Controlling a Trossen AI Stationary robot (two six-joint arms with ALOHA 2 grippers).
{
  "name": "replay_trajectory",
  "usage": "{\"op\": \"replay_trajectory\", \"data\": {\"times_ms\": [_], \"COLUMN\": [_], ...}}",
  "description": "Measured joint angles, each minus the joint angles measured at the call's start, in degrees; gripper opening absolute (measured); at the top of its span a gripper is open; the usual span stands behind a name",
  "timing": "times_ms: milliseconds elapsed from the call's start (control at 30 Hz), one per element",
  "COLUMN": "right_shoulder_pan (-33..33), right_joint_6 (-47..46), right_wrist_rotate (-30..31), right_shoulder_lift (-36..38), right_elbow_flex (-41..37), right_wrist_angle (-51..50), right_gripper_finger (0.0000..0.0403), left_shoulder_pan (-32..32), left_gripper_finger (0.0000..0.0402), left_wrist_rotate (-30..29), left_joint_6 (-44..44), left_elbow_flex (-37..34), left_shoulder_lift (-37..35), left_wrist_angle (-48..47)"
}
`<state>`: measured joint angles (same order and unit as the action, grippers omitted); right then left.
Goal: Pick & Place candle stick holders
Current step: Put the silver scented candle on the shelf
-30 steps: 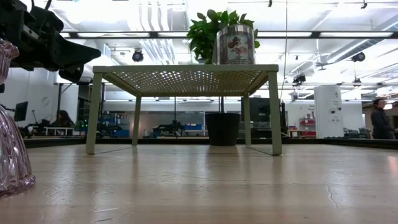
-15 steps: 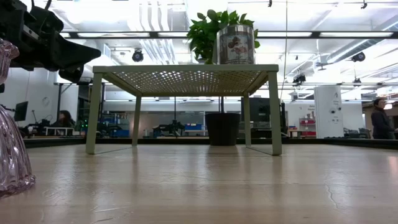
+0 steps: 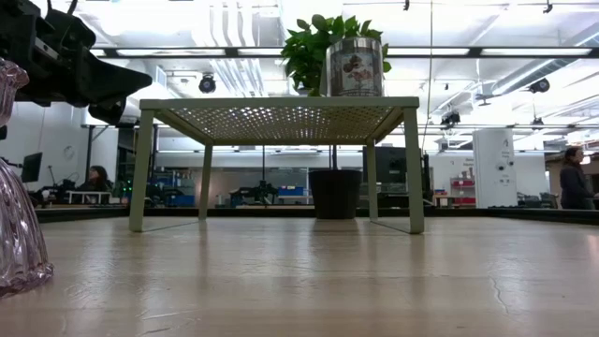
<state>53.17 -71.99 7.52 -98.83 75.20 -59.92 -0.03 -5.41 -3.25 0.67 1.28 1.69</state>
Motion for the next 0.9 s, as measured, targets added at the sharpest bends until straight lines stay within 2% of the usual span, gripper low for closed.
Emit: {"op": "replay_trajectory", "data": {"times_ms": [900], "right_shoulder_pan": [-6.6], "right_joint_6": [14.0], "right_wrist_rotate": [3.5], "right_shoulder_lift": [0.3], "right_elbow_flex": [7.1], "right_wrist_angle": [-4.8], "right_gripper_finger": [0.0008], "left_shoulder_pan": [0.0], "left_gripper_finger": [0.001], "left_wrist_rotate": [0.0], "left_joint_6": [0.0], "left_elbow_flex": [0.0], "left_shoulder_lift": [0.0], "left_wrist_angle": [0.0]}}
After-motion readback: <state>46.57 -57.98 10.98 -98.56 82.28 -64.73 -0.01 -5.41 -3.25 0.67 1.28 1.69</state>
